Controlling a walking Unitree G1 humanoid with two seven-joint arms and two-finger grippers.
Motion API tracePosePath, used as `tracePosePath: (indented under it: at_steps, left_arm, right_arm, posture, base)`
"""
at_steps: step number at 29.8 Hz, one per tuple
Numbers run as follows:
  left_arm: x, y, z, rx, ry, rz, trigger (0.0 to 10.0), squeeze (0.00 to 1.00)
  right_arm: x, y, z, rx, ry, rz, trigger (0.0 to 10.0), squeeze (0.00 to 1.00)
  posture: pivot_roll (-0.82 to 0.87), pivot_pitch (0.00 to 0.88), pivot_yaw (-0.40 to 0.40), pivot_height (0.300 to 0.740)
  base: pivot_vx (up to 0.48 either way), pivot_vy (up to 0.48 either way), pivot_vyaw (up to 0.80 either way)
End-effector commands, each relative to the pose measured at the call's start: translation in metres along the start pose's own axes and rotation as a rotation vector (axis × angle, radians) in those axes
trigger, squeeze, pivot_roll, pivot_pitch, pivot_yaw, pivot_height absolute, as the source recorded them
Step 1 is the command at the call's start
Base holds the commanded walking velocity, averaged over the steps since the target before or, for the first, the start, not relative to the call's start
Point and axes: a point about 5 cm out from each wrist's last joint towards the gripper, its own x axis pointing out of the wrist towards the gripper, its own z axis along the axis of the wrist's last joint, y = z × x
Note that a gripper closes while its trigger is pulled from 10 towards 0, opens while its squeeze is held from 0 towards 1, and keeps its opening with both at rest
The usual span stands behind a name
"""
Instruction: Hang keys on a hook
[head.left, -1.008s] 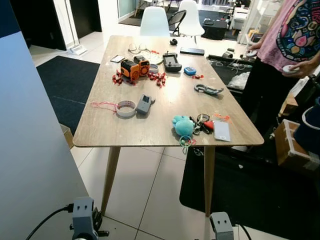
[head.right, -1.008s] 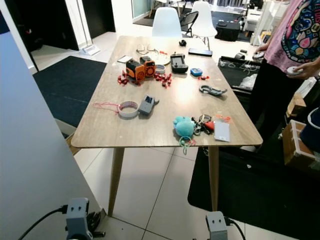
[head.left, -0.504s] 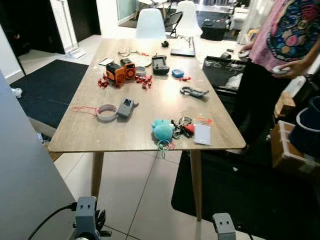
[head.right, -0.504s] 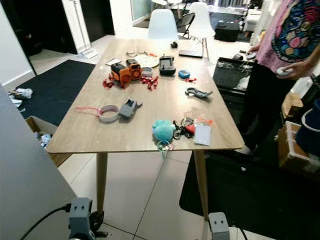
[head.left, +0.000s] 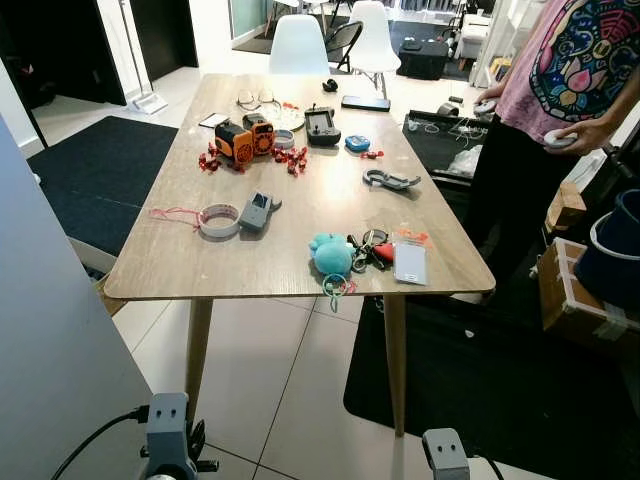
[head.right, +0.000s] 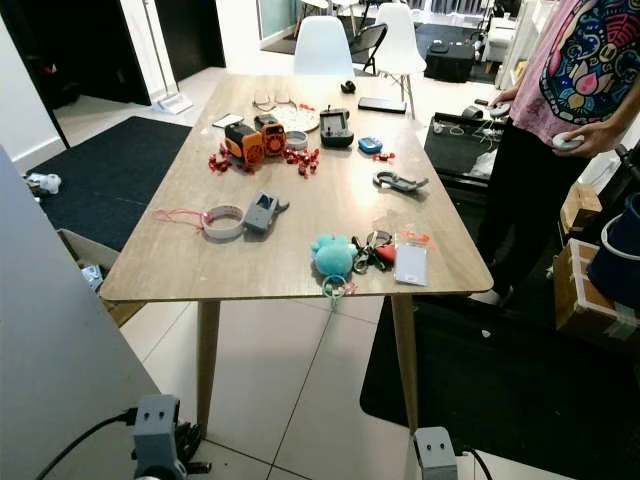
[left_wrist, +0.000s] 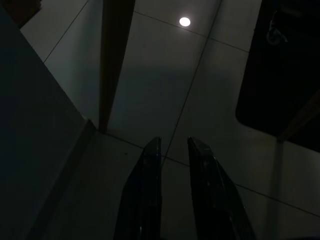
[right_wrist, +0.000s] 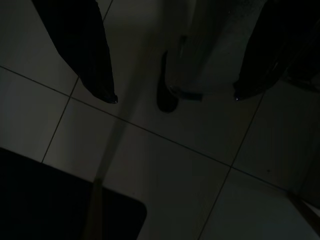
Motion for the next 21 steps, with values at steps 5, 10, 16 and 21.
tracePosePath:
  at_steps: [5, 10, 16, 21]
  left_arm:
    - [-0.0028, 0.0022, -0.0062, -0.039, 0.026, 0.019, 10.0, 0.00]
    - [-0.0026, 0.0000, -0.0066, -0.057, 0.025, 0.014, 10.0, 0.00]
    - [-0.0031, -0.0023, -0.0074, -0.079, 0.022, -0.003, 10.0, 0.00]
    - [-0.0031, -0.0023, -0.0072, -0.080, 0.021, -0.004, 10.0, 0.00]
  right_arm:
    - [0.0005, -0.0008, 0.0002, 0.013, 0.009, -0.011, 10.0, 0.00]
    - [0.0007, -0.0008, 0.0006, 0.010, 0.011, -0.008, 10.0, 0.00]
    - [0.0005, -0.0012, -0.0002, 0.010, 0.014, -0.008, 10.0, 0.00]
    - [0.0002, -0.0013, -0.0010, 0.010, 0.018, -0.008, 10.0, 0.00]
  posture:
    - [0.04, 0.077, -0.035, 0.740]
    - [0.04, 0.082, -0.041, 0.740]
    - [0.04, 0.085, -0.040, 0.740]
    - [0.04, 0.085, -0.040, 0.740]
  base:
    - [0.000, 0.000, 0.00]
    - [0.000, 0.000, 0.00]
    - [0.092, 0.000, 0.00]
    - [0.281, 0.000, 0.00]
